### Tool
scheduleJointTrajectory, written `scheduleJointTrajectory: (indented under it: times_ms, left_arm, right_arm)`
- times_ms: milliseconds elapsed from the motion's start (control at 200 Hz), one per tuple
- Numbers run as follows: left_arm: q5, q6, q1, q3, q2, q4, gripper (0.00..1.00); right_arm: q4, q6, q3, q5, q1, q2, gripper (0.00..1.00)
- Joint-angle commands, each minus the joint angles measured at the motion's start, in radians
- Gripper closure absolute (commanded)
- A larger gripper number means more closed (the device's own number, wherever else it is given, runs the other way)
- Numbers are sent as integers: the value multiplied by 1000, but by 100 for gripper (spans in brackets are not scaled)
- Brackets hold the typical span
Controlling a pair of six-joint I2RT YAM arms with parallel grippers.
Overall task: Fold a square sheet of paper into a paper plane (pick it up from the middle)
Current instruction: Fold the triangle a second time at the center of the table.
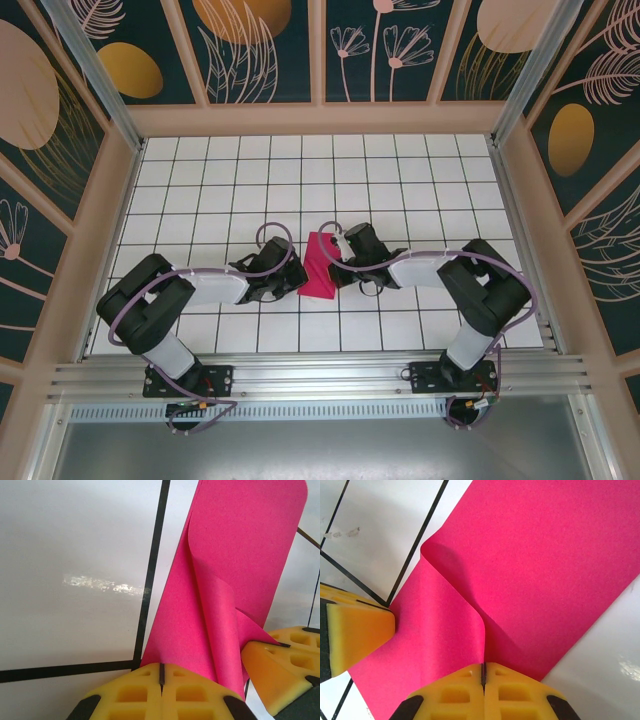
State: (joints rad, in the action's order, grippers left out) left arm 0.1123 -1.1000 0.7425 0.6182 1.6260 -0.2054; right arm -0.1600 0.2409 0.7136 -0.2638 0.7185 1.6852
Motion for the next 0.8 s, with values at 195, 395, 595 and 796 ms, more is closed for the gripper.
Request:
scheduleJointTrajectory:
  times_ms: [195, 395, 595, 796]
  left_arm:
    - [-60, 32, -1, -15, 46, 121, 100]
    - [-62, 33, -2, -15, 40, 123, 100]
    - [-66, 37, -1, -10, 38, 127, 100]
    - [-90, 29, -1, -10, -1, 135, 97]
  right_arm:
    - [14, -23, 25, -8, -10, 21, 98]
    - [33, -23, 31, 3, -11, 51, 98]
    - [44, -16, 19, 10, -11, 64, 98]
    - [48, -20, 9, 21, -11, 56, 98]
